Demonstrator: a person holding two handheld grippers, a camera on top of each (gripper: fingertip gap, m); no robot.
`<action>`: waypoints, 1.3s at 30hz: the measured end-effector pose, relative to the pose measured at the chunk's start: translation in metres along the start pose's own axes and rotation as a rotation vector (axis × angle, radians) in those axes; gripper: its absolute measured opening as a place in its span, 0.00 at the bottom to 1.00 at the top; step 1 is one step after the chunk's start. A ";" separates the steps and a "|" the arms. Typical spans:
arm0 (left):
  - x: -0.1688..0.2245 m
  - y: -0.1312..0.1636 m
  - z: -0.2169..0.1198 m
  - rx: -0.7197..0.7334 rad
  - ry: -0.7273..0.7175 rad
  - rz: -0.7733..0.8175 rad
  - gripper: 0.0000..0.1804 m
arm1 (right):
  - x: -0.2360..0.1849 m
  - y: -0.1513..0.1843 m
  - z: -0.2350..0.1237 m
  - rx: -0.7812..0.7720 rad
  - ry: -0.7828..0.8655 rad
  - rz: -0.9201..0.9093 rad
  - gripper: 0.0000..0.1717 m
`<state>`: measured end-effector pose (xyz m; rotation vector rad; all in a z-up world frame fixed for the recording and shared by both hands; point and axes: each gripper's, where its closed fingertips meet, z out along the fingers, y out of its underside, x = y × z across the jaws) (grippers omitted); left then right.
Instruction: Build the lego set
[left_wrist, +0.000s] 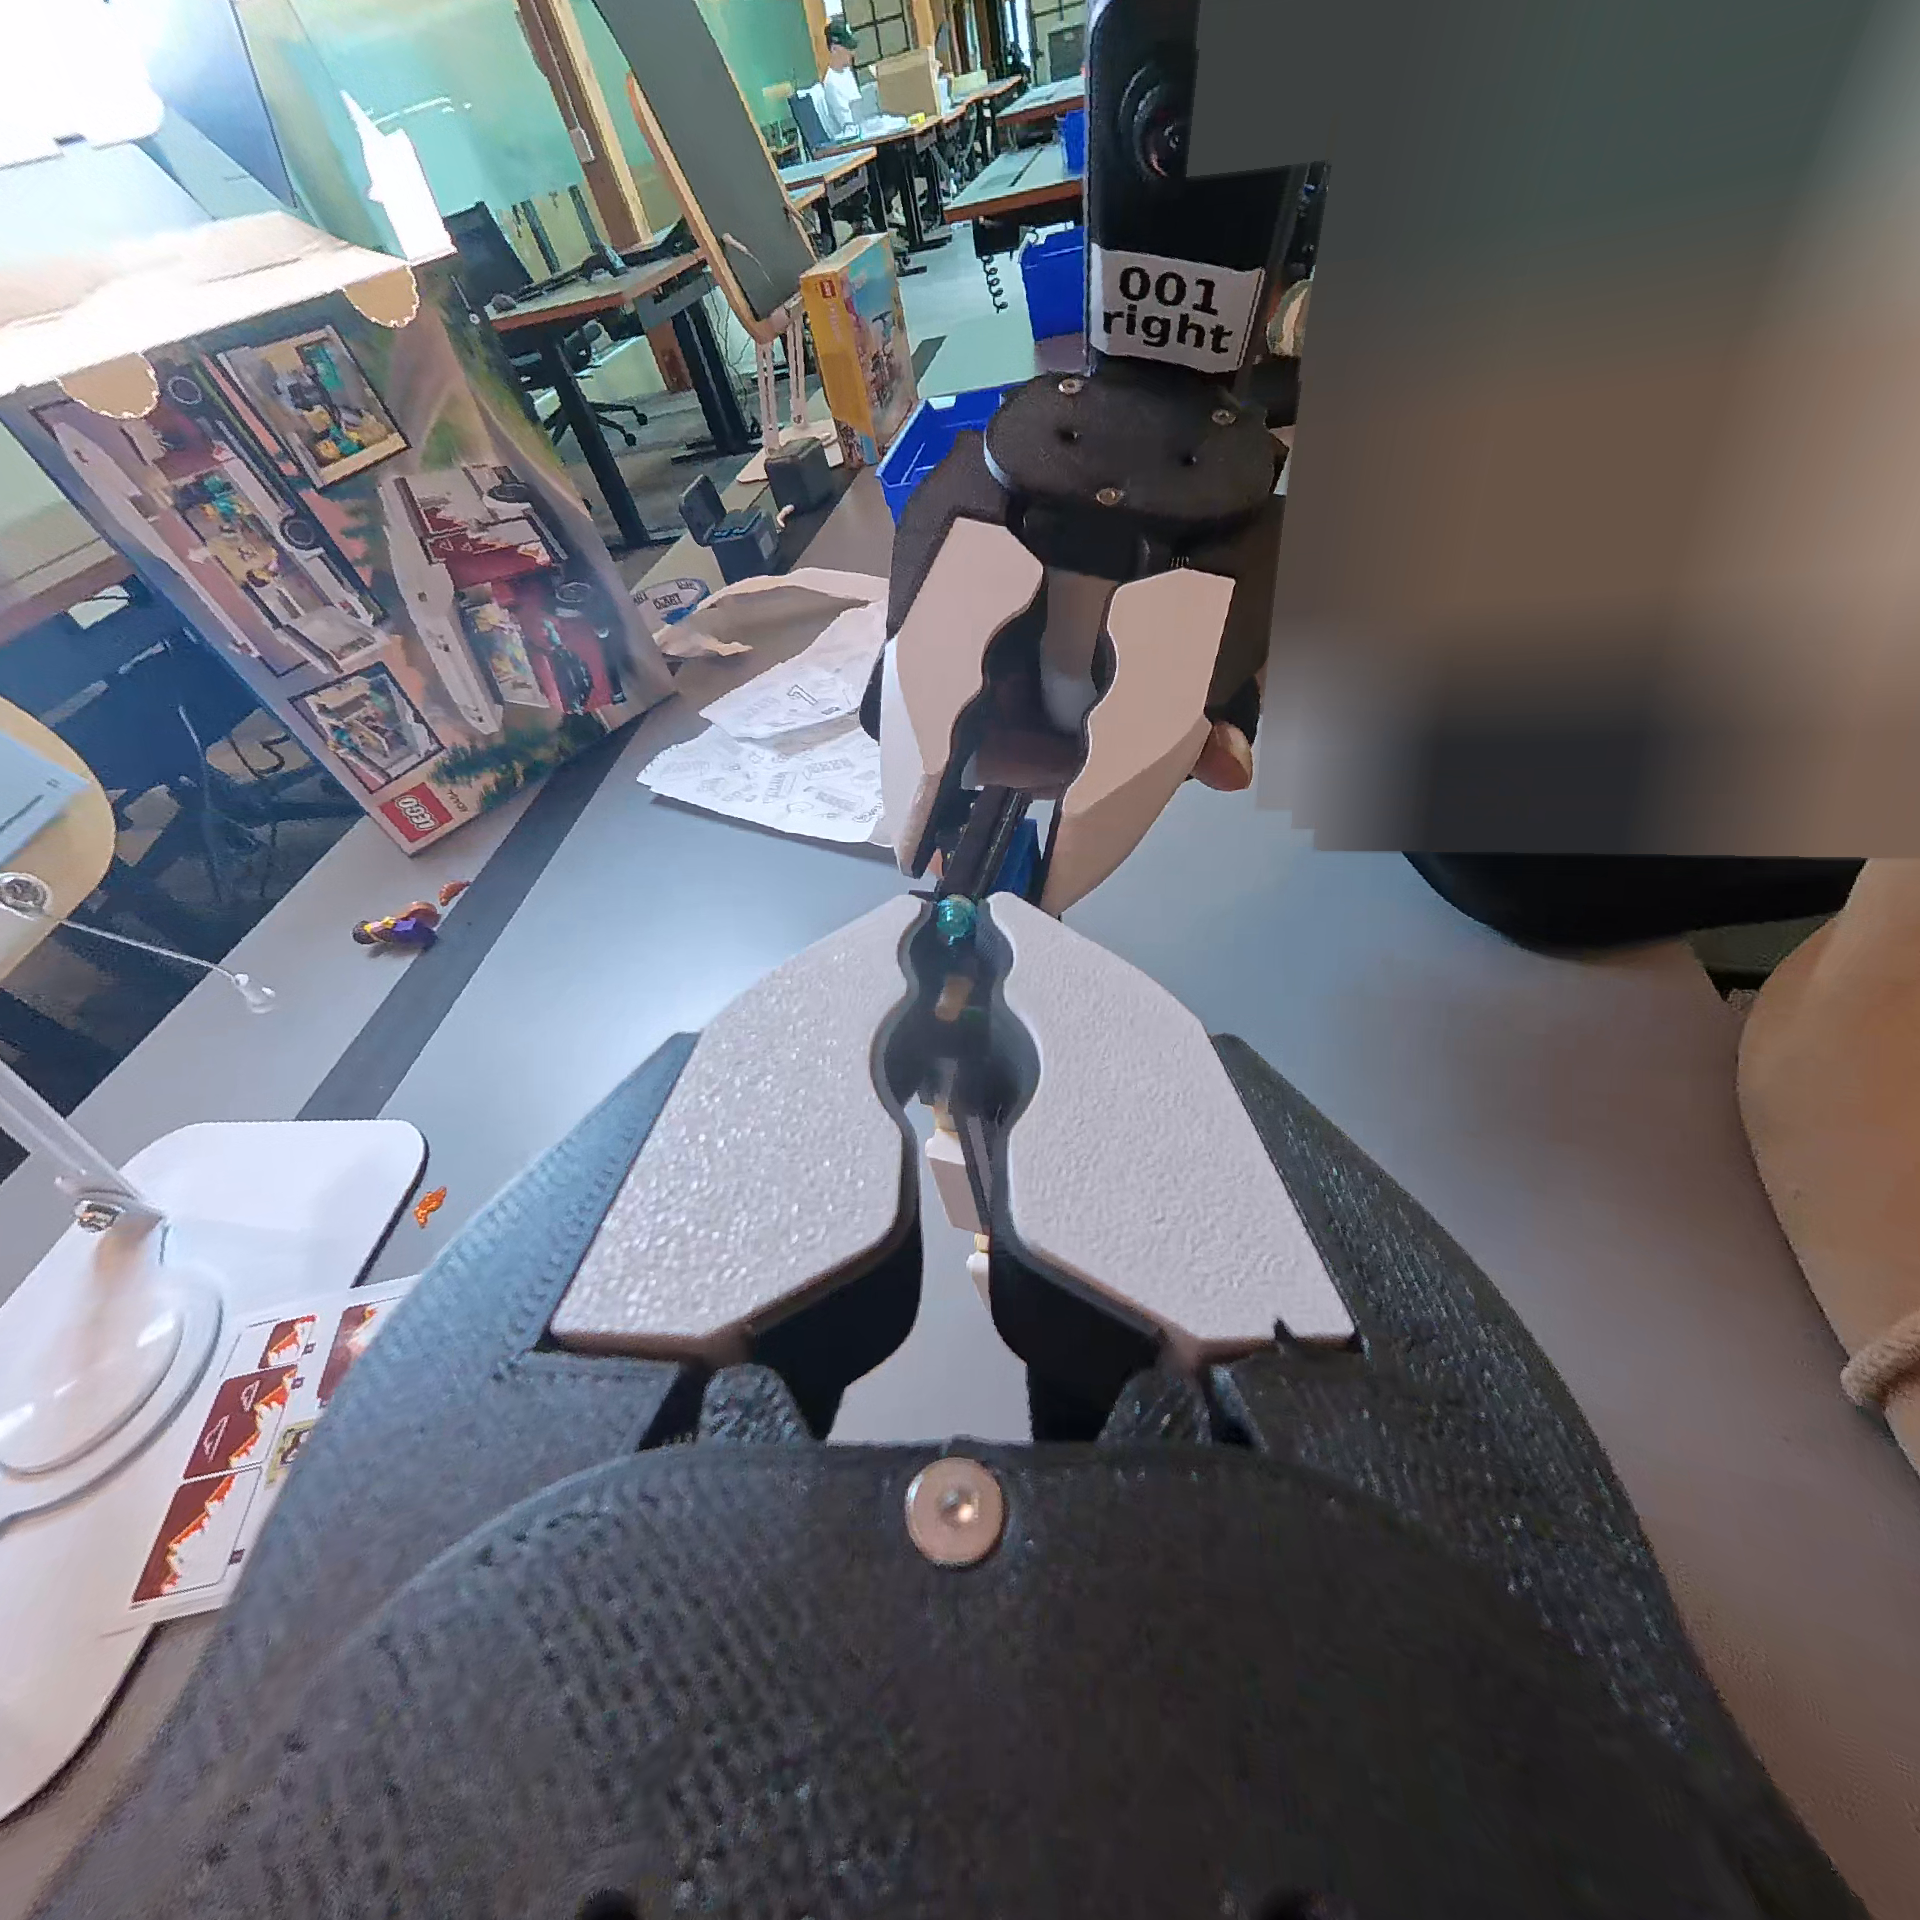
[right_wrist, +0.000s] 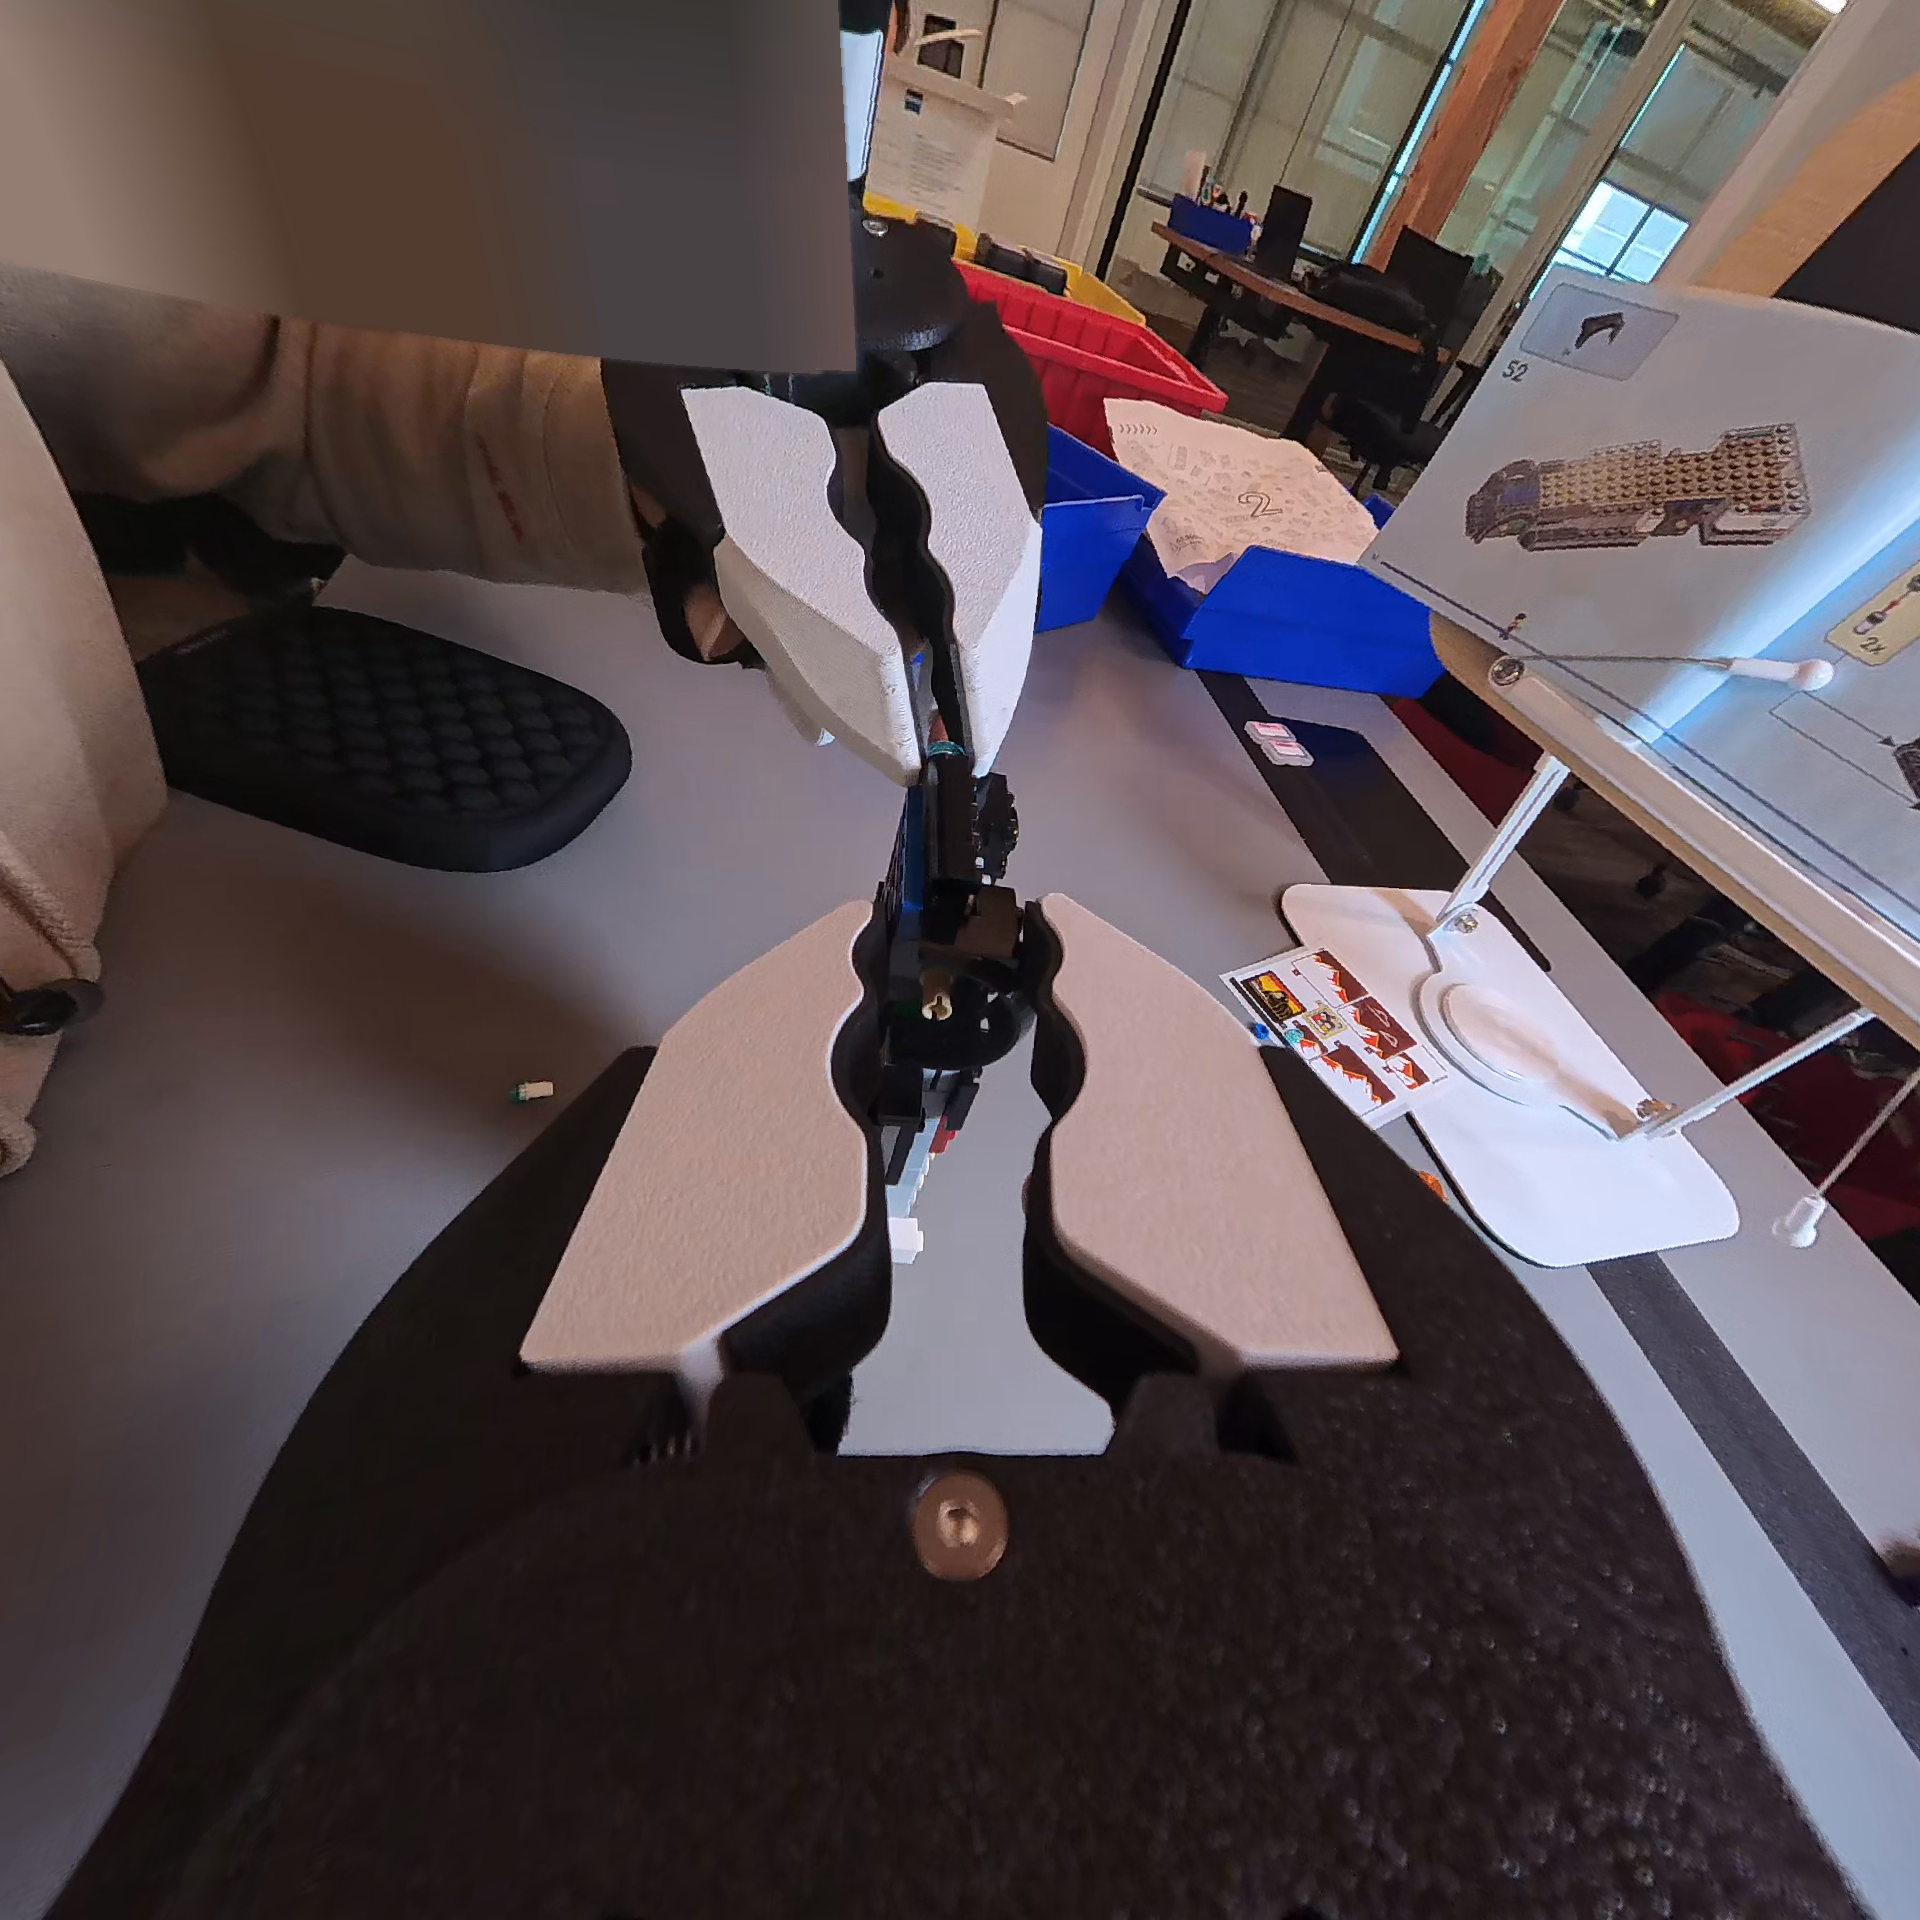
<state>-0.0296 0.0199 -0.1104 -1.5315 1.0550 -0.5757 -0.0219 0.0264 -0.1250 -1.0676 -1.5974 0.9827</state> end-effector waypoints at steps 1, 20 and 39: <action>0.000 0.000 -0.001 0.007 -0.002 -0.012 0.03 | 0.000 0.000 0.000 0.000 0.001 0.001 0.14; -0.004 0.024 0.011 0.027 0.030 -0.091 0.17 | 0.005 -0.005 0.000 0.001 -0.009 0.028 0.20; -0.004 0.027 0.004 0.055 0.012 -0.081 0.18 | -0.145 0.112 0.065 -0.662 -0.311 0.118 0.16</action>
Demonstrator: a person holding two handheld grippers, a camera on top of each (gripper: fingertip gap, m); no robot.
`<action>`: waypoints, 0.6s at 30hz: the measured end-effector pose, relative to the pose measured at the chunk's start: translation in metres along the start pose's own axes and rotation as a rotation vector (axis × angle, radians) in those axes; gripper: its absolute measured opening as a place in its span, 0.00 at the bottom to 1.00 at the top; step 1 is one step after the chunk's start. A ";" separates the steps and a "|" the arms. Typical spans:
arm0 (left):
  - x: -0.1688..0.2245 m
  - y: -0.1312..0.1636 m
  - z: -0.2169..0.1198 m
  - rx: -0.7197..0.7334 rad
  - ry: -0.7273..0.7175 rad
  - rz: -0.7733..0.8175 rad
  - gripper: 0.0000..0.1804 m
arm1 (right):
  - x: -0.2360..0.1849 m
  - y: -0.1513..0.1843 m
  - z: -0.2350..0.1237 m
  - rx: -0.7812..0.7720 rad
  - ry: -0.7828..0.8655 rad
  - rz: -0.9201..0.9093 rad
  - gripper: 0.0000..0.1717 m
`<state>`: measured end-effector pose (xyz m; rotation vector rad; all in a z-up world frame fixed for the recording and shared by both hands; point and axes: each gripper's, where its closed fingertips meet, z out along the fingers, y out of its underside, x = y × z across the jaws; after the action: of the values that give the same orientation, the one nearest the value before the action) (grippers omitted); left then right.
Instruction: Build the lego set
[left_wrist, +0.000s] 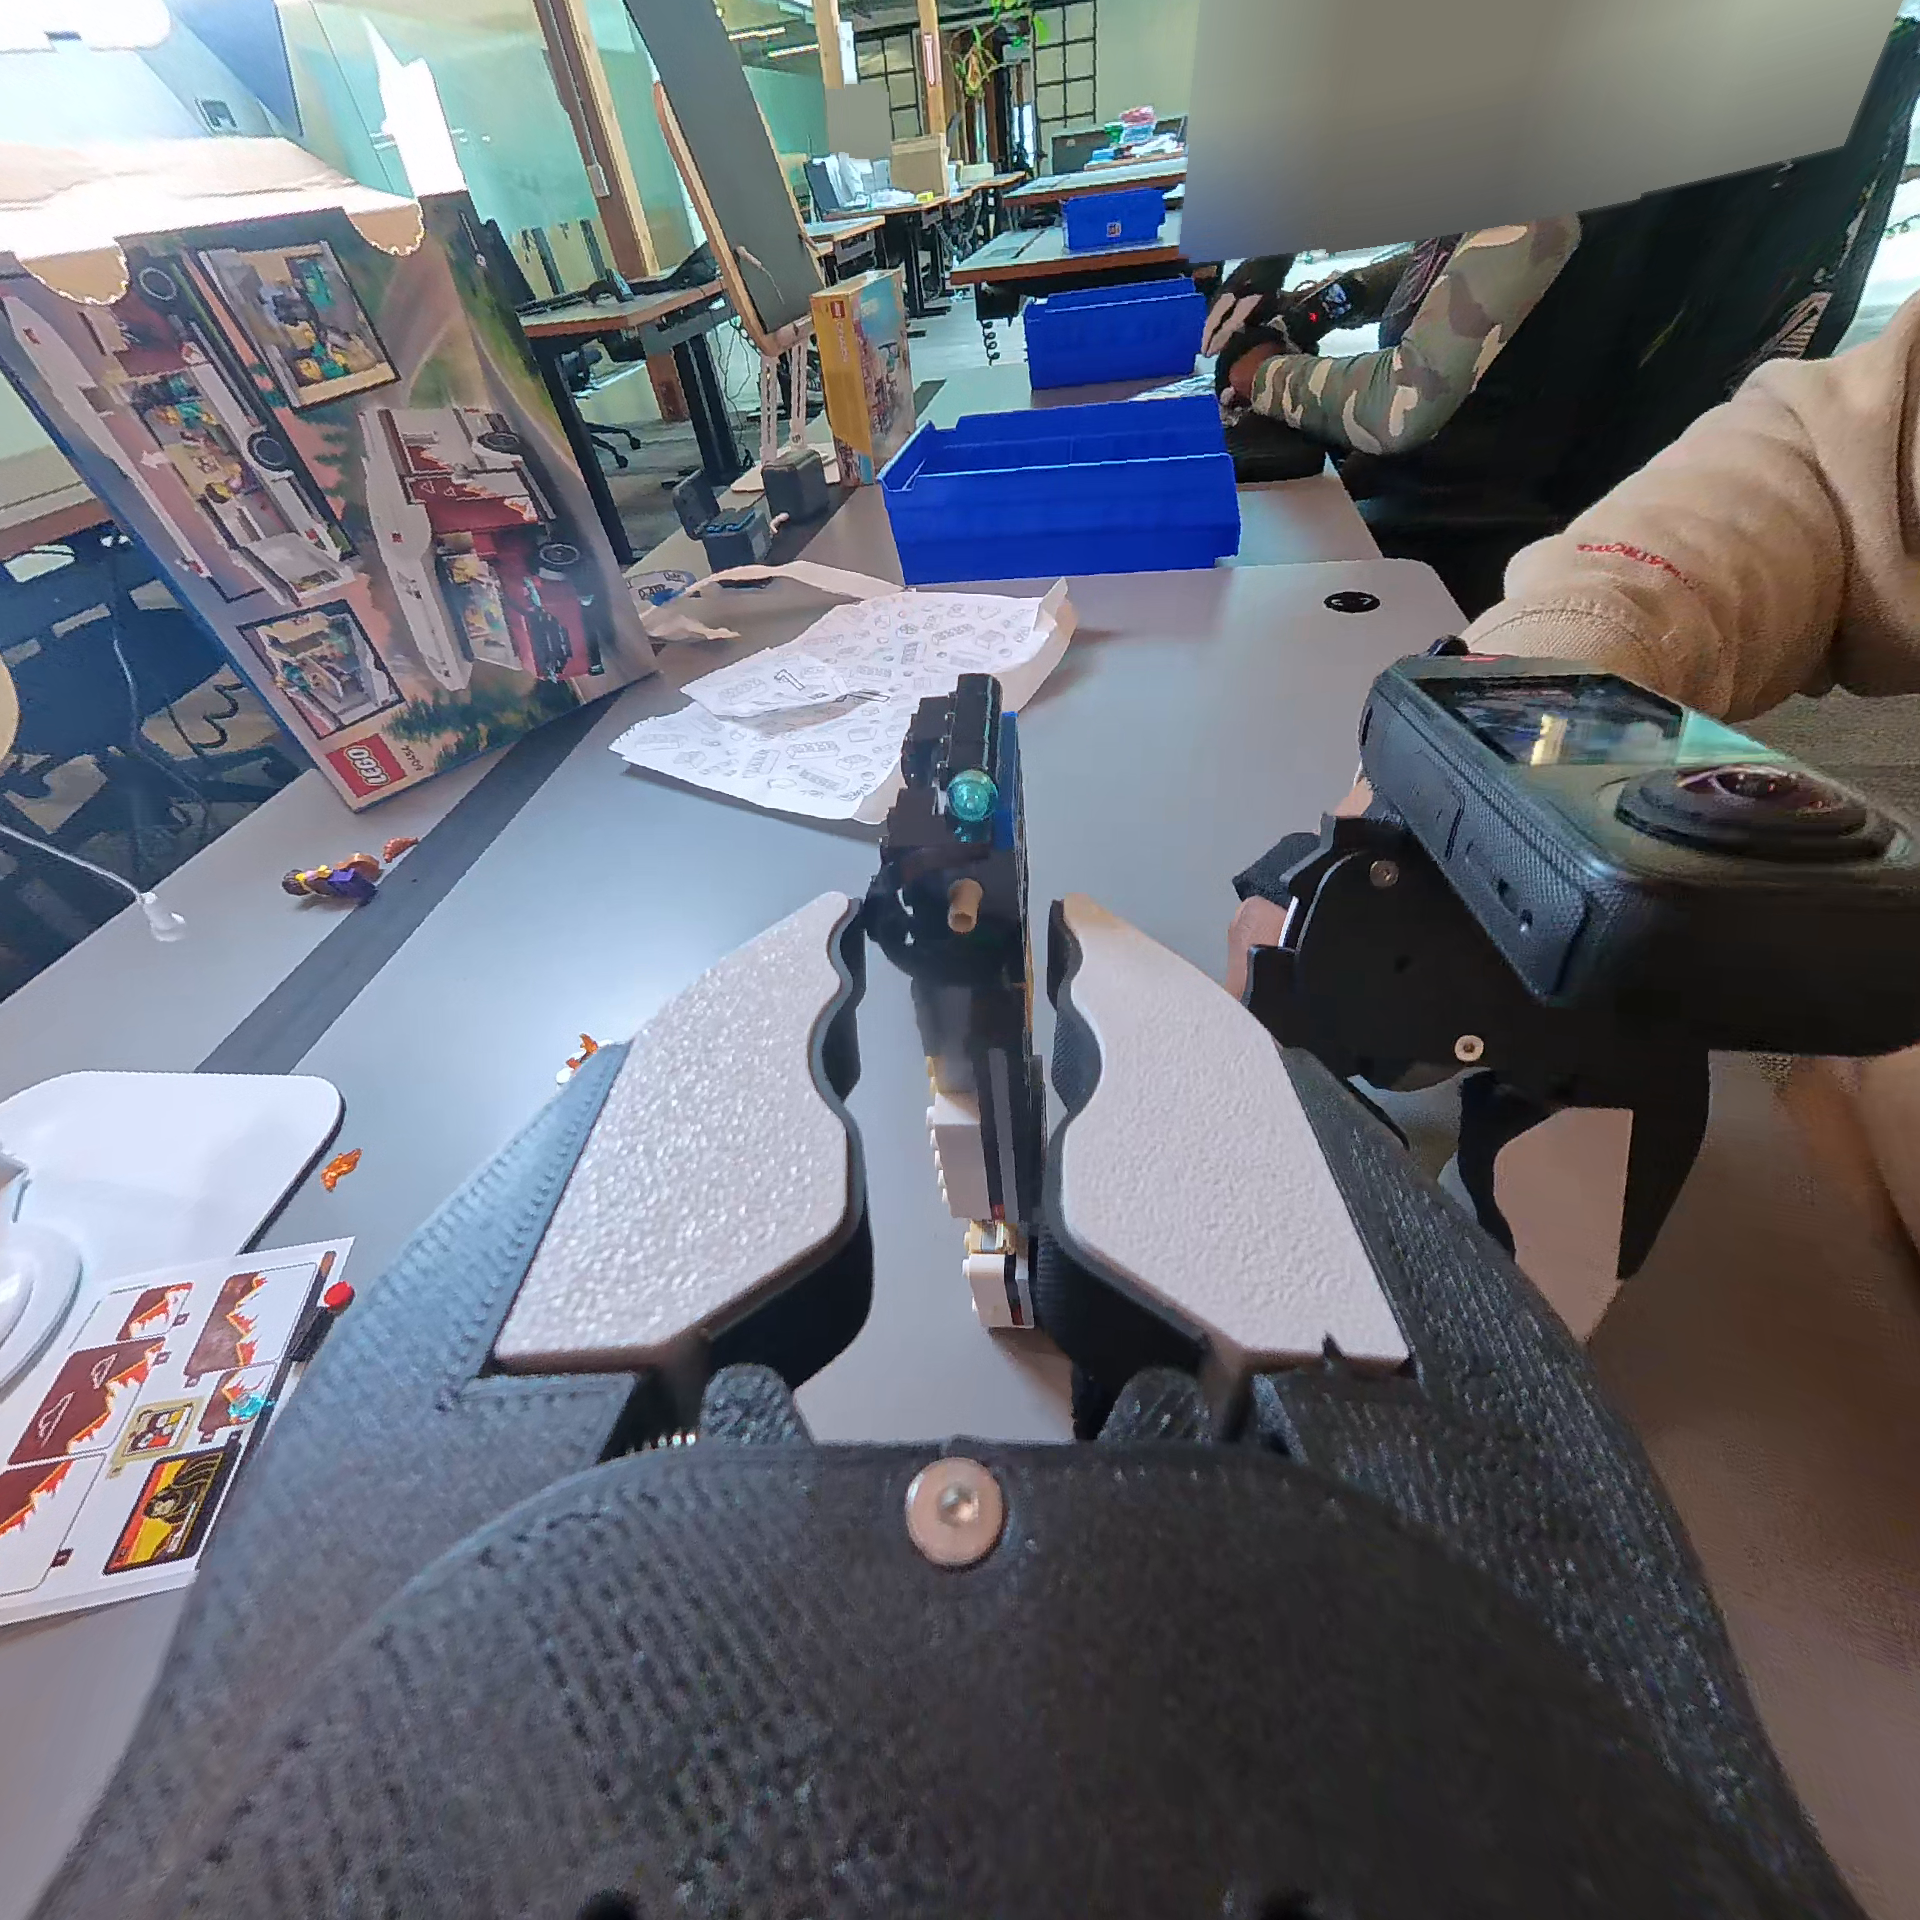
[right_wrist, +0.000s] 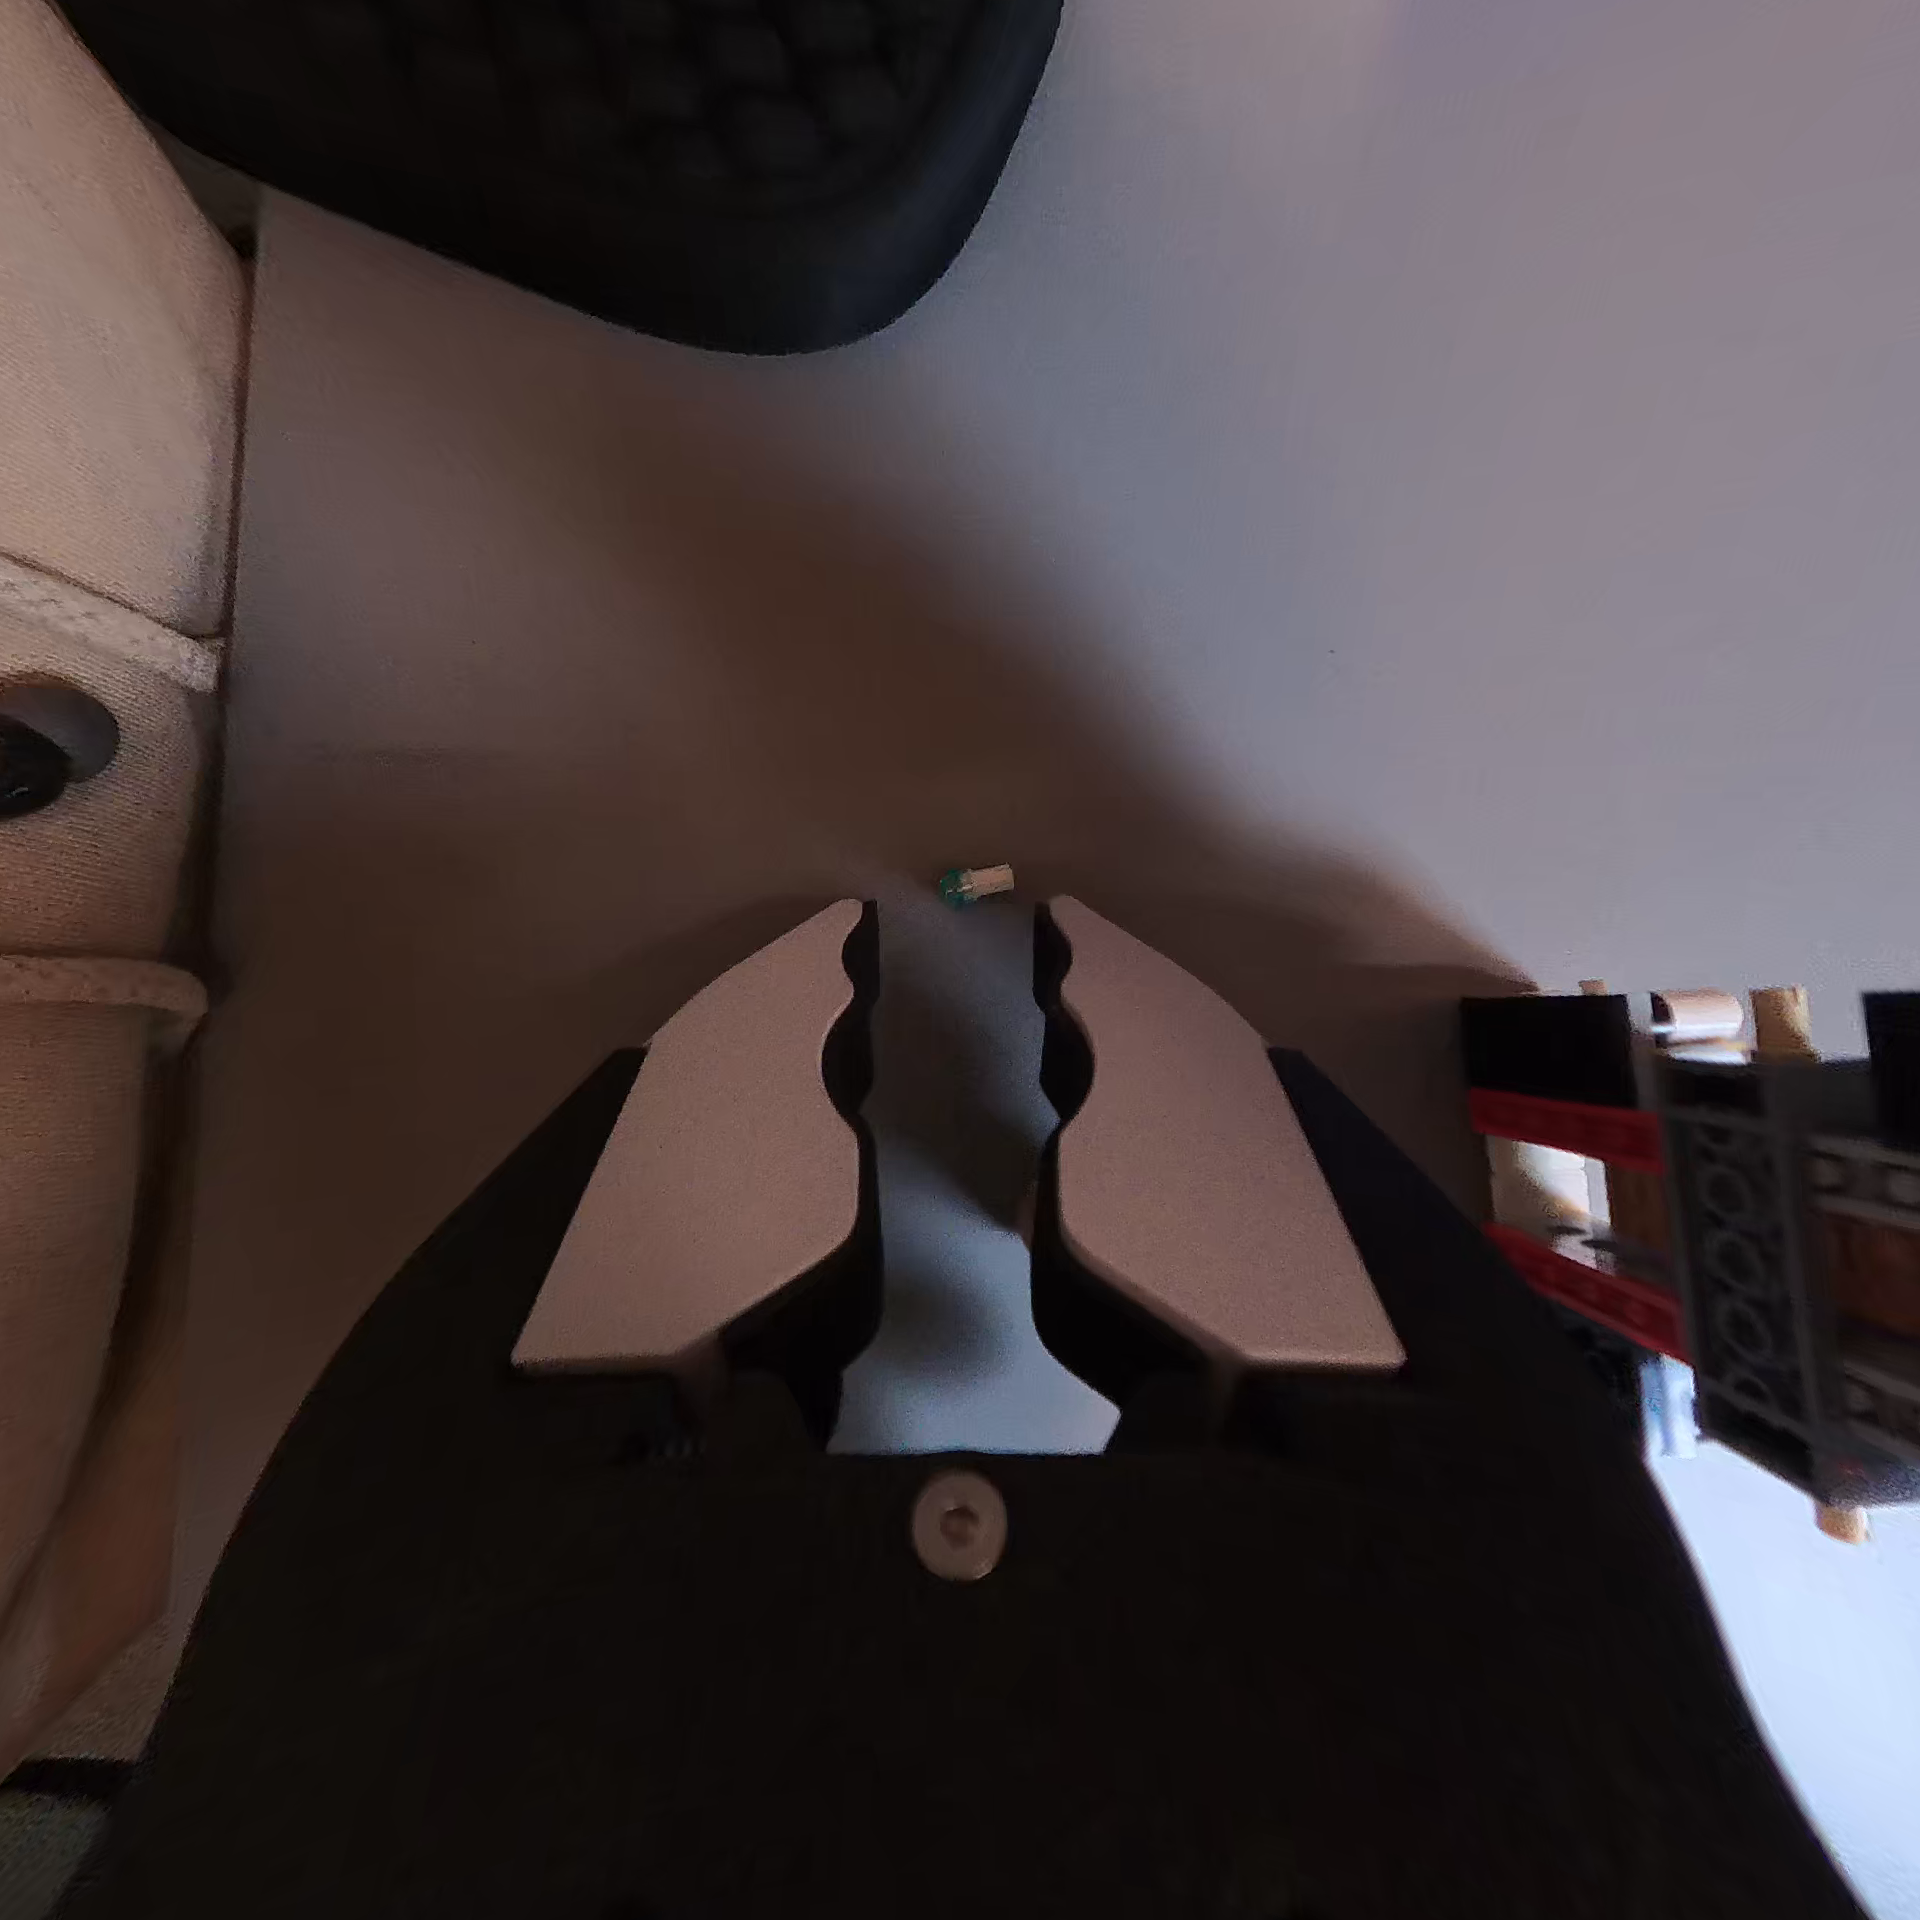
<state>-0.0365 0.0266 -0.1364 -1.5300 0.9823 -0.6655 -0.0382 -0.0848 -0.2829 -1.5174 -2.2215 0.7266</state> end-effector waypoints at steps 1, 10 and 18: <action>-0.001 0.000 -0.001 0.002 -0.004 0.001 0.19 | 0.000 -0.001 0.001 -0.014 -0.004 -0.002 0.16; -0.004 0.001 -0.016 0.011 -0.038 0.001 0.20 | -0.015 -0.004 0.007 -0.098 -0.147 -0.156 0.11; 0.003 0.014 -0.046 -0.008 -0.080 -0.001 0.20 | -0.022 0.002 -0.005 -0.025 -0.117 -0.056 0.15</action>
<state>-0.0765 0.0007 -0.1418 -1.5524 0.9246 -0.5972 -0.0263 -0.1036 -0.2797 -1.4523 -2.3566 0.7917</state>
